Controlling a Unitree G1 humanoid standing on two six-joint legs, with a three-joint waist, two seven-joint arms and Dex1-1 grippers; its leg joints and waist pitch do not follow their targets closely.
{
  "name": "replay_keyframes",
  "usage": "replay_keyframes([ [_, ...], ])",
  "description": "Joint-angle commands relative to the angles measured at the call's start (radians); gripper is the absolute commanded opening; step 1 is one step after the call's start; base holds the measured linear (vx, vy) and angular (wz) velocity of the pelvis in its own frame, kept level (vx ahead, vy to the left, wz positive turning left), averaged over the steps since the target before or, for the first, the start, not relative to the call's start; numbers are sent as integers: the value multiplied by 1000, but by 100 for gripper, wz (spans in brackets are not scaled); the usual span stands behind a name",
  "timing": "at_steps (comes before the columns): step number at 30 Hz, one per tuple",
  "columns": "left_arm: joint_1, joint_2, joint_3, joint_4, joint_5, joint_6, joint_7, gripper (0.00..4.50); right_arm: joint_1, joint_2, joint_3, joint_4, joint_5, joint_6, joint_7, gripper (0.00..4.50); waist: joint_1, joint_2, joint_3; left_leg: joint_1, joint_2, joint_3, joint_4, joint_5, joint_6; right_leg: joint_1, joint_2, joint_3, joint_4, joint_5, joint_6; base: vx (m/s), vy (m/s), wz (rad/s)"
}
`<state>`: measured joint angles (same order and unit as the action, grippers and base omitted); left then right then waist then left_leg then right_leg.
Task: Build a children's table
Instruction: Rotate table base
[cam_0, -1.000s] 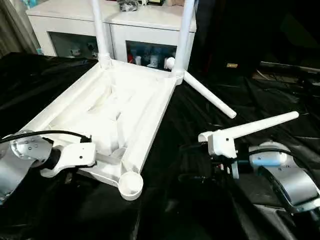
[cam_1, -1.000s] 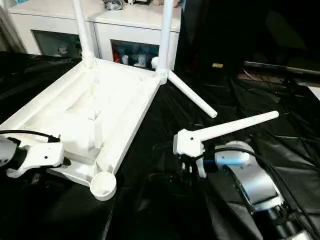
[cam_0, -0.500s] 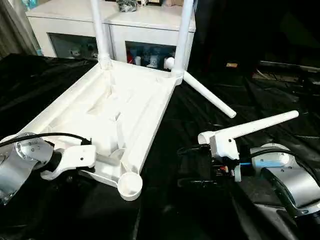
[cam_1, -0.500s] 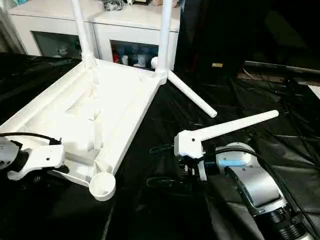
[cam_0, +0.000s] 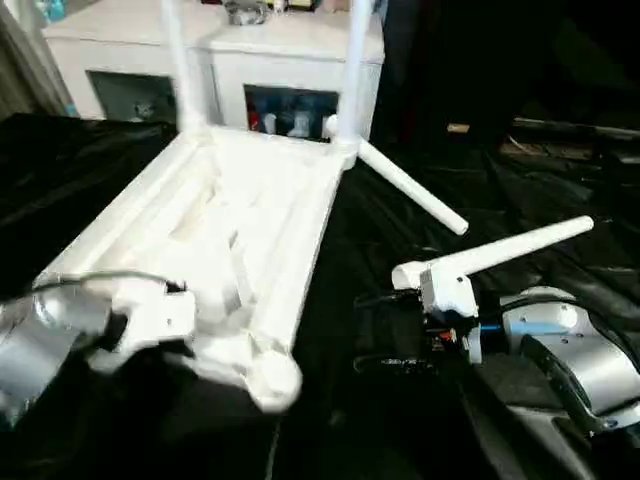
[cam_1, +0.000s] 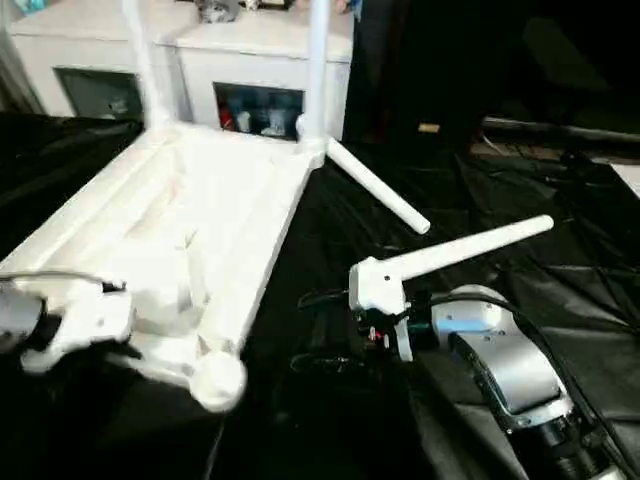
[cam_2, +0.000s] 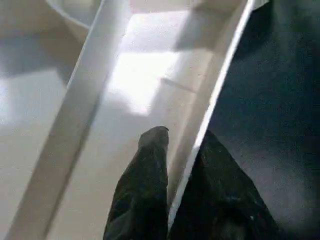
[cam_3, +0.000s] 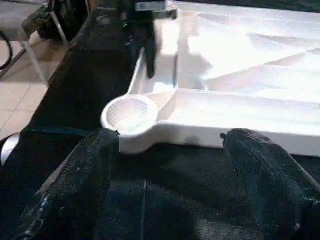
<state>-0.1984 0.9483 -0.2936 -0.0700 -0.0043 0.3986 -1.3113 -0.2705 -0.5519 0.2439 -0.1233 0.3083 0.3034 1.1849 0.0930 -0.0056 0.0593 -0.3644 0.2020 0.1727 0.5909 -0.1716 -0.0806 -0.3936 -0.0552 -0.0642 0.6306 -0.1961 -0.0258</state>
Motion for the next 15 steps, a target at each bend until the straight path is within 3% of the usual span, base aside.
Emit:
replay_keyframes([
  [1,44,-6,-1,-53,-23,56,16,61,-10,-1,-7,0,0,0,-8,375,5,17,-64,14,31,-15,-68,-270,2,41,-77,52,-79,-236,-196,0,0,0],
  [4,88,-35,22,-112,-40,121,65,40,-11,3,-6,5,-1,0,-16,375,0,19,-59,14,28,-13,-68,-281,13,39,-75,52,-88,-296,-180,0,0,0],
  [8,139,-151,67,-195,-30,232,213,21,-9,12,-8,12,-9,0,-36,375,-5,17,-55,11,27,-14,-69,-294,9,40,-74,49,-96,-359,-155,0,0,0],
  [11,134,-221,70,-196,6,258,314,13,-7,19,-9,20,-14,2,-53,375,-6,15,-54,11,22,-17,-68,-312,11,41,-74,47,-108,-456,-110,0,0,0],
  [12,122,-260,72,-193,16,253,372,6,-6,22,-9,24,-20,0,-65,375,-11,13,-51,6,18,-19,-70,-321,8,44,-72,40,-112,-510,-79,0,0,0],
  [14,122,-260,72,-193,16,253,372,6,-6,22,-9,24,-20,0,-65,375,-11,11,-54,15,13,-19,-63,-329,9,39,-77,40,-125,-566,-52,0,0,0],
  [15,115,-276,71,-187,23,237,396,6,-6,23,-9,27,-23,-2,-69,375,-13,12,-55,10,13,-22,-66,-322,10,43,-76,39,-122,-553,-53,0,0,0],
])
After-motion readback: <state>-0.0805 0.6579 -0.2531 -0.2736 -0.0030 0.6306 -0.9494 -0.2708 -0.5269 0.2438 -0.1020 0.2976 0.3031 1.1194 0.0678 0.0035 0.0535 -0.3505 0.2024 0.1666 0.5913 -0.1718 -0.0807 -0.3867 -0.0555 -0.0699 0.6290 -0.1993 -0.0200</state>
